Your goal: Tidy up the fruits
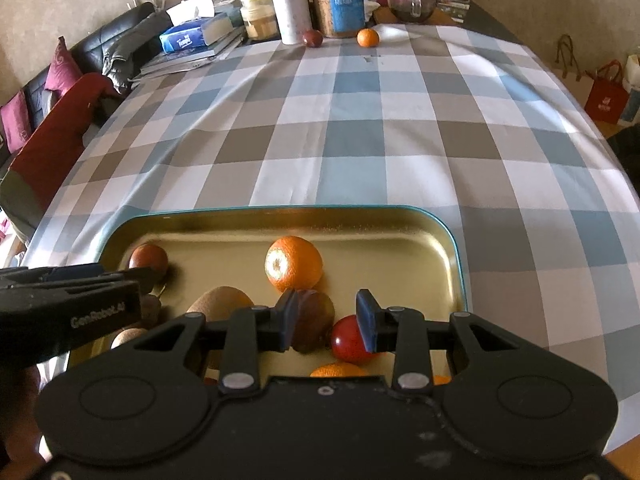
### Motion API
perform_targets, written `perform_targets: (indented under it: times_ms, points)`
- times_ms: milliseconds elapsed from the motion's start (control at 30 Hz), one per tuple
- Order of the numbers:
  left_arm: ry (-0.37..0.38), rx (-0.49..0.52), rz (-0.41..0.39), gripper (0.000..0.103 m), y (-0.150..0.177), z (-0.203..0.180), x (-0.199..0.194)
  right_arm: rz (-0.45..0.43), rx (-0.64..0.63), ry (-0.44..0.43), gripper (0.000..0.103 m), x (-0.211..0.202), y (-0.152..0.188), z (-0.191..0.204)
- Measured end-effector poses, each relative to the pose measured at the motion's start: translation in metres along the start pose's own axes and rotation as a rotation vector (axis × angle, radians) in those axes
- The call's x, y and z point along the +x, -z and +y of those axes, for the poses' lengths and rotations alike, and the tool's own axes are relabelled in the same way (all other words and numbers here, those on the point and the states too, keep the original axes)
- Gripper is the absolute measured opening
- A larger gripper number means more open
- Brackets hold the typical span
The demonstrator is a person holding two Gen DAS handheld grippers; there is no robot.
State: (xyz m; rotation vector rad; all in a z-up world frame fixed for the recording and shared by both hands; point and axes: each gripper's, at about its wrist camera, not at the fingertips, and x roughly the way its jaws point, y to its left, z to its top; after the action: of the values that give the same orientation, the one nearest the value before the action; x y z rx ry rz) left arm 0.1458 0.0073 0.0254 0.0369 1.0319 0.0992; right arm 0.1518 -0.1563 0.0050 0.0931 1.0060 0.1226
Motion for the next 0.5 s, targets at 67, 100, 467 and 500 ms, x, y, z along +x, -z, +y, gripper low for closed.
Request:
perform_targets:
  times_ms: [67,100,467,500]
  points:
    - [-0.001,0.002,-0.001,0.053,-0.0001,0.0000,0.0000,0.004,0.001,0.006,0.035,0.0003,-0.0003,0.0008]
    - [-0.002,0.006,0.001,0.053,0.0000,0.0000,-0.0001,0.006,0.002,0.011,0.035,0.0002,-0.0001,0.0010]
    - [0.005,0.033,0.015,0.053,0.0062,-0.0028,-0.0046,0.050,0.019,0.046,0.035,-0.0002,0.0033,0.0011]
    - [0.005,0.033,0.015,0.053,0.0064,-0.0026,-0.0053,0.053,0.021,0.044,0.035,-0.0008,0.0040,0.0004]
